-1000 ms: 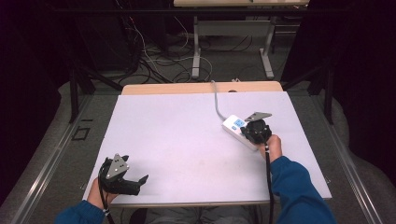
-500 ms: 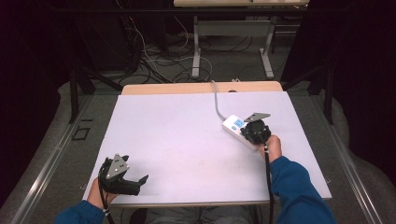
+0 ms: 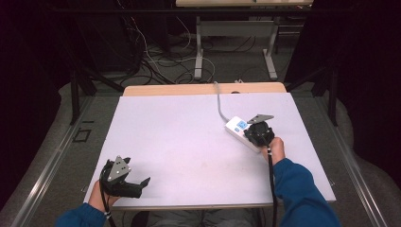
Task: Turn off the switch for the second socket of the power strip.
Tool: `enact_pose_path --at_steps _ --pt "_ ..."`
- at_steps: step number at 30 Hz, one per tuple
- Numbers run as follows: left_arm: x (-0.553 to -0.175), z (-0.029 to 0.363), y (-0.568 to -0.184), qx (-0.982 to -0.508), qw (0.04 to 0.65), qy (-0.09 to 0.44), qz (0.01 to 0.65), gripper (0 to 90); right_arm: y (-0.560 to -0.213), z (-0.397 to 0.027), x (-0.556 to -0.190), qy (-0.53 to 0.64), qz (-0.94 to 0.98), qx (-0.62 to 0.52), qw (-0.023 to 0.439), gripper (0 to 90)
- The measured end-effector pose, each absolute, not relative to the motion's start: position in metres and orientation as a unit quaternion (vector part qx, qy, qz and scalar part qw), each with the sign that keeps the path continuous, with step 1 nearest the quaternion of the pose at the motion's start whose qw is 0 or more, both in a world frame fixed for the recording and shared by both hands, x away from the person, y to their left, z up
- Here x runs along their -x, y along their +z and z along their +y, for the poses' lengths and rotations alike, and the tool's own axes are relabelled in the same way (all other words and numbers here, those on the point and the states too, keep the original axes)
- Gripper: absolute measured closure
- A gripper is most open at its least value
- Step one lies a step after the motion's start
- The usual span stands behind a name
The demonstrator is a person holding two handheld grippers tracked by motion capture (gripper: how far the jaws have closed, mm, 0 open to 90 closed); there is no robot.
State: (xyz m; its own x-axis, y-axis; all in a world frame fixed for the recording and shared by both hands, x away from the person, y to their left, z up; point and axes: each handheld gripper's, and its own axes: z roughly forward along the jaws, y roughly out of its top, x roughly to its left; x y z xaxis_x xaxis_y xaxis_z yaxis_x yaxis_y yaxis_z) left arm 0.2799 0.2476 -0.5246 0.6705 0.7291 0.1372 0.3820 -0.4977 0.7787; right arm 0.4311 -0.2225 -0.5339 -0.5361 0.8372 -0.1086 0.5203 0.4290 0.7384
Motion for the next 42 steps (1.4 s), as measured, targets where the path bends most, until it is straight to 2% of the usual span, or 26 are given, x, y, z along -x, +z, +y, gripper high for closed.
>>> enact_pose_path --at_steps 42 --pt "-0.2795 0.2465 -0.5251 -0.835 0.374 0.225 0.335 0.4 -0.5347 -0.2214 -0.4307 0.333 0.813 -0.414 0.24 90.0"
